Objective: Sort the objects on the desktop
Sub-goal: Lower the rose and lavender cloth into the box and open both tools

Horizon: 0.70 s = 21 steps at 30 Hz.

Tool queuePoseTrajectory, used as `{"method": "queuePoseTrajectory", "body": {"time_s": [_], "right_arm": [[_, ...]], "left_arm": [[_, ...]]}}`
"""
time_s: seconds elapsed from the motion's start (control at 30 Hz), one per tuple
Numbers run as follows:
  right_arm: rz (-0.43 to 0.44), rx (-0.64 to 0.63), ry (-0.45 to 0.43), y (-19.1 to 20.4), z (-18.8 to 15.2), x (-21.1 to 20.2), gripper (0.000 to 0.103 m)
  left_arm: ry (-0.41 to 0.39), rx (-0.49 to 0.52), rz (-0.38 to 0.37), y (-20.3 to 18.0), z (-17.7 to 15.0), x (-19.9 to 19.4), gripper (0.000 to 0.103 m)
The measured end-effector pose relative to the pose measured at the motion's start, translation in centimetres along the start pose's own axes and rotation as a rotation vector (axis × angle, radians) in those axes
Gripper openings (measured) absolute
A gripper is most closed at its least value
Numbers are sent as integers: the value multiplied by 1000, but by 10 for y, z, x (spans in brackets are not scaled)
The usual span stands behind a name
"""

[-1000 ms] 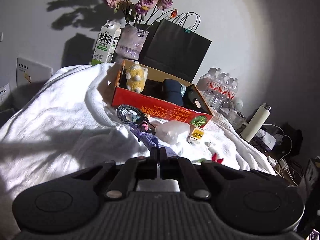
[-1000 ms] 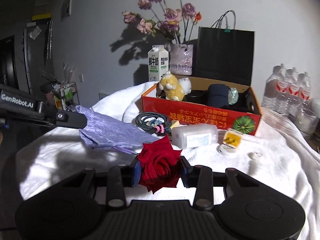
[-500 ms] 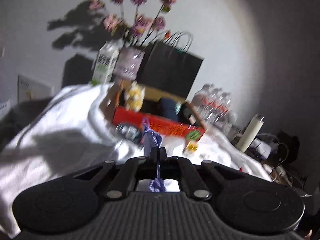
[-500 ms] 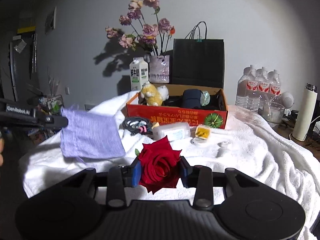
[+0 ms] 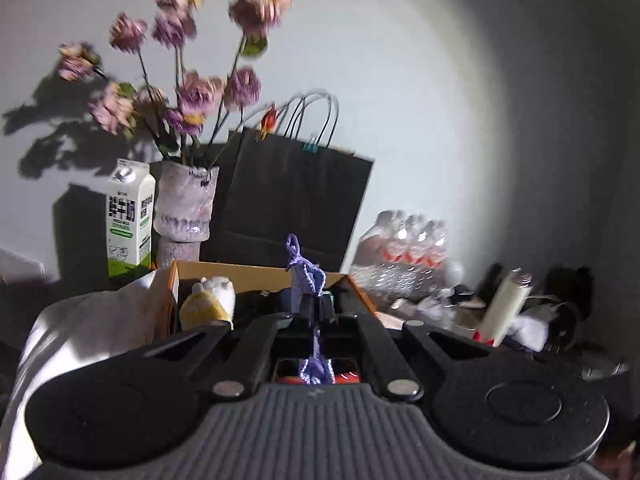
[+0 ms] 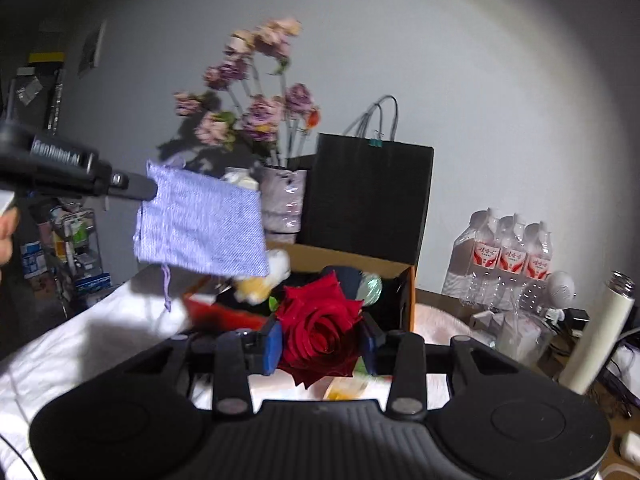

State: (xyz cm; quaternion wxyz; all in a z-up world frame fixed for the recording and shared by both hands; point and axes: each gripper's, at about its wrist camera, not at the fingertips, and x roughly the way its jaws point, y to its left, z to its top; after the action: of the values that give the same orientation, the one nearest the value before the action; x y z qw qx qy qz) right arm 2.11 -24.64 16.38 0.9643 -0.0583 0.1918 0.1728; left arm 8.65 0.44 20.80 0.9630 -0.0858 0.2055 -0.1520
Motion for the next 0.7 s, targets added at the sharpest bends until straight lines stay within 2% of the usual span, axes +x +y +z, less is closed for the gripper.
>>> {"method": "queuePoseTrajectory", "body": {"time_s": [0.17,0.23,0.37,0.43,0.47,0.5,0.6,0.63,0.67,0.7], "right_arm": [[5,56,136,-37,29,105,38],[-1,72,205,-48,34,151,38],[-30,92,331,-62,36,231,38],[-55,82,380,-65,33,261,39],[-70,72,403,-66,32,275,42],[-87,69,425,-66,30,287,44],[-108,69,458,-68,28,307,54],[-114,63,455,-69,30,309,61],[-126,55,445,-69,33,309,71],[-138,49,429,-68,36,306,74]], "left_arm": [[145,34,38,14,11,103,3],[175,66,71,19,15,142,3],[311,208,91,28,10,213,5],[321,291,141,29,5,230,17],[317,305,167,31,4,235,42],[310,294,180,35,5,238,60],[282,208,164,45,17,235,66],[271,177,169,47,23,233,71],[253,146,186,49,30,229,83],[232,120,200,50,35,223,87]]}}
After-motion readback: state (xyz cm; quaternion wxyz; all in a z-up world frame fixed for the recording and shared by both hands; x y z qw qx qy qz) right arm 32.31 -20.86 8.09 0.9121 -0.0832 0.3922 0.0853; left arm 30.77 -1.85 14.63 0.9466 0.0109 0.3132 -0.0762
